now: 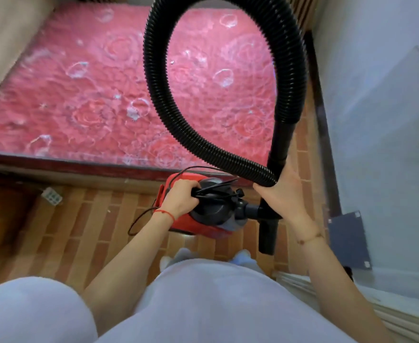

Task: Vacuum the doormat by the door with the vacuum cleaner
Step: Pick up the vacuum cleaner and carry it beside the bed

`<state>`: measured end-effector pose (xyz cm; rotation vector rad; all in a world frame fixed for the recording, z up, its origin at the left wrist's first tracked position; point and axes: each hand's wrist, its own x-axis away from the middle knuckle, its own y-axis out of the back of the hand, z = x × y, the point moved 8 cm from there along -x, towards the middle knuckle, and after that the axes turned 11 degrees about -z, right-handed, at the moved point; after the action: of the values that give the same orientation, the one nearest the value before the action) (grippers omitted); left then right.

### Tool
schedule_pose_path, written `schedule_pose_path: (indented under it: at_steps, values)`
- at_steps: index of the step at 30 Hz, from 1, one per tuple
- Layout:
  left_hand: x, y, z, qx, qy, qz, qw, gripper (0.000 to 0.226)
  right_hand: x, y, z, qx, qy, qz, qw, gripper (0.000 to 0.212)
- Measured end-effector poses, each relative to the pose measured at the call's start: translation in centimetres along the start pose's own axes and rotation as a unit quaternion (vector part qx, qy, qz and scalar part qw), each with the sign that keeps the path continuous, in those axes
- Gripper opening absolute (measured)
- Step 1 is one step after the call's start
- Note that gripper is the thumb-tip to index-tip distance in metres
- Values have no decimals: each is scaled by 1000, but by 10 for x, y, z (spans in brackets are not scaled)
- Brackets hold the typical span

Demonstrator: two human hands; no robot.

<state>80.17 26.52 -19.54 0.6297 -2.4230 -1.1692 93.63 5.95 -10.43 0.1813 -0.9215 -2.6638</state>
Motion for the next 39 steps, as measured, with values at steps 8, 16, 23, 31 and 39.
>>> schedule_pose_path:
  at_steps: [8, 16, 23, 31, 39]
  values:
    - [72, 97, 150, -1, 105, -75, 992, 27, 53, -143, 111, -12, 104, 95, 990, 47]
    - [128, 184, 287, -24, 162, -104, 981, 29, 109, -276, 204, -40, 145, 161, 975, 54]
    - [150, 244, 385, -17, 223, -125, 967, 29, 129, -372, 271, -60, 162, 210, 962, 49]
    - [117, 294, 477, -4, 247, -109, 963, 27, 117, -479, 334, -59, 174, 242, 953, 50]
    - [51, 333, 553, -4, 262, -68, 963, 25, 71, -574, 375, -49, 136, 252, 957, 51]
